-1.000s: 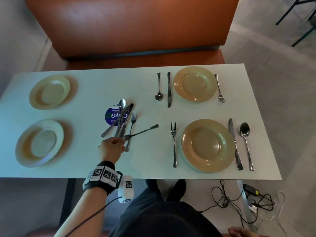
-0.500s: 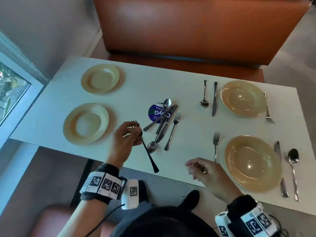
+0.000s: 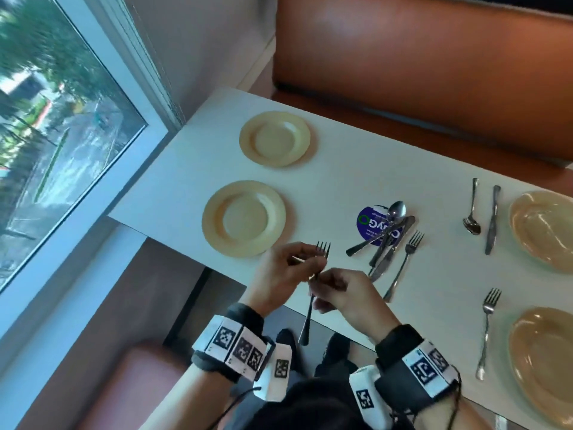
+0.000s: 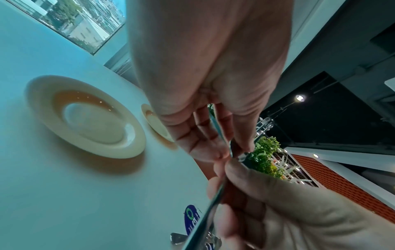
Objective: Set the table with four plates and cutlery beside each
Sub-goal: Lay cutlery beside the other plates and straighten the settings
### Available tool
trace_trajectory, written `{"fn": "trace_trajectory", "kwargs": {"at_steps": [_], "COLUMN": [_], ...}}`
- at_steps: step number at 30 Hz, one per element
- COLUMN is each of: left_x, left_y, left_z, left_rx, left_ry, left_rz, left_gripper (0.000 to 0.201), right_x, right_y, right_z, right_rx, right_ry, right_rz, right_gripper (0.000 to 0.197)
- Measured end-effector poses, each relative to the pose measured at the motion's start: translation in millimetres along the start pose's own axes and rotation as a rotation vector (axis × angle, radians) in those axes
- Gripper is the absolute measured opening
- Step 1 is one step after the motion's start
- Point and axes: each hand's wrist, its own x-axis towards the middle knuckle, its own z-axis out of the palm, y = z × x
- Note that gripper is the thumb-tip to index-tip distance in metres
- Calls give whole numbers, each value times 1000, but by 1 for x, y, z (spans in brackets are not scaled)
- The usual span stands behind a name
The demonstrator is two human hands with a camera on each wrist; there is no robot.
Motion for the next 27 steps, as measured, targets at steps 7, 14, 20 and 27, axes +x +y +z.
{"fn": "trace_trajectory", "kwargs": {"at_steps": [7, 14, 20, 27], "left_x": [-7, 4, 29, 87], "left_y": [-21, -7, -12, -49], "left_z": [-23, -57, -121, -228], "left_rx": [296, 372, 406, 503], "left_ry": [-31, 88, 313, 482], "left_rz": [-107, -159, -238, -348], "left_gripper": [20, 11, 12, 14], "right_x": [48, 87, 104, 105], "right_y": [-10, -30, -26, 12], "right_z": [2, 21, 13, -12], "right_rx": [121, 171, 81, 1], "right_ry": [6, -88, -81, 141], "right_rz": [4, 20, 93, 268], "right_gripper": [16, 15, 17, 14]}}
